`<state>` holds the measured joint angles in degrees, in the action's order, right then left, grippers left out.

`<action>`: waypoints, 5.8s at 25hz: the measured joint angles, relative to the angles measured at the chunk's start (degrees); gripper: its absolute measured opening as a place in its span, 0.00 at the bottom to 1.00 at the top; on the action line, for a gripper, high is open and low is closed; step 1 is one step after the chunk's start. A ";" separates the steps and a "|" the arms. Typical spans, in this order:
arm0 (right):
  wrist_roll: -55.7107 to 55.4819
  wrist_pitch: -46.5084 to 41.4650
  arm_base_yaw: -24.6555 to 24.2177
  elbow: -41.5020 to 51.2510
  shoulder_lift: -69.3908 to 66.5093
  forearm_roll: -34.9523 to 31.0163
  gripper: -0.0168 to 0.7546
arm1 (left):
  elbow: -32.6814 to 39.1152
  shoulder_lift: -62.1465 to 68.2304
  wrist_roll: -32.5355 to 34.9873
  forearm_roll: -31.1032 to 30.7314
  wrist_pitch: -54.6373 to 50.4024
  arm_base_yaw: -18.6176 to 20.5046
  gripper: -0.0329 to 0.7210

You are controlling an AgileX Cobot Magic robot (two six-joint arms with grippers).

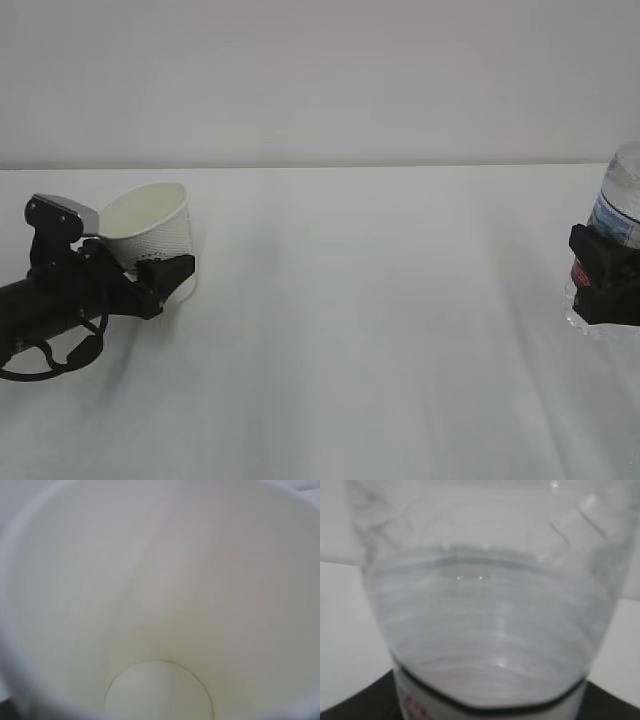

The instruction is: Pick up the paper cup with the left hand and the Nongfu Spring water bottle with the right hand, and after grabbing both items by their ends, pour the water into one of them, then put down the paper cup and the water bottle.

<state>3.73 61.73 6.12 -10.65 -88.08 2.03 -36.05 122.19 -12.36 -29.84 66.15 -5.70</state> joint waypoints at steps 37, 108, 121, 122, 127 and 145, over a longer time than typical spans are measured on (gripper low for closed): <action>0.00 0.00 0.00 0.00 0.00 -0.61 0.53 | -4.23 -0.03 -6.94 -11.22 -0.11 -22.70 0.70; 26.01 -22.24 0.00 3.64 23.82 -3.07 0.53 | -12.44 -0.03 -10.21 -11.56 -4.28 -35.61 0.70; 29.11 -20.90 0.00 3.64 23.82 -3.11 0.53 | -12.44 -0.03 -10.21 -11.10 -4.37 -37.31 0.70; 29.23 -20.90 0.00 3.64 23.82 -3.11 0.53 | -12.44 -0.03 -10.21 -10.67 -4.37 -37.31 0.70; 29.26 -20.90 0.00 3.64 23.82 -3.11 0.53 | -12.44 -0.03 -10.21 -10.17 -4.37 -37.31 0.70; 27.72 -19.66 0.00 3.64 23.82 -3.11 0.53 | -12.44 -0.03 -10.21 -9.99 -4.37 -37.31 0.70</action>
<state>31.44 42.07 6.12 -7.02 -64.26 -1.07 -48.49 122.15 -22.58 -39.83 61.78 -43.00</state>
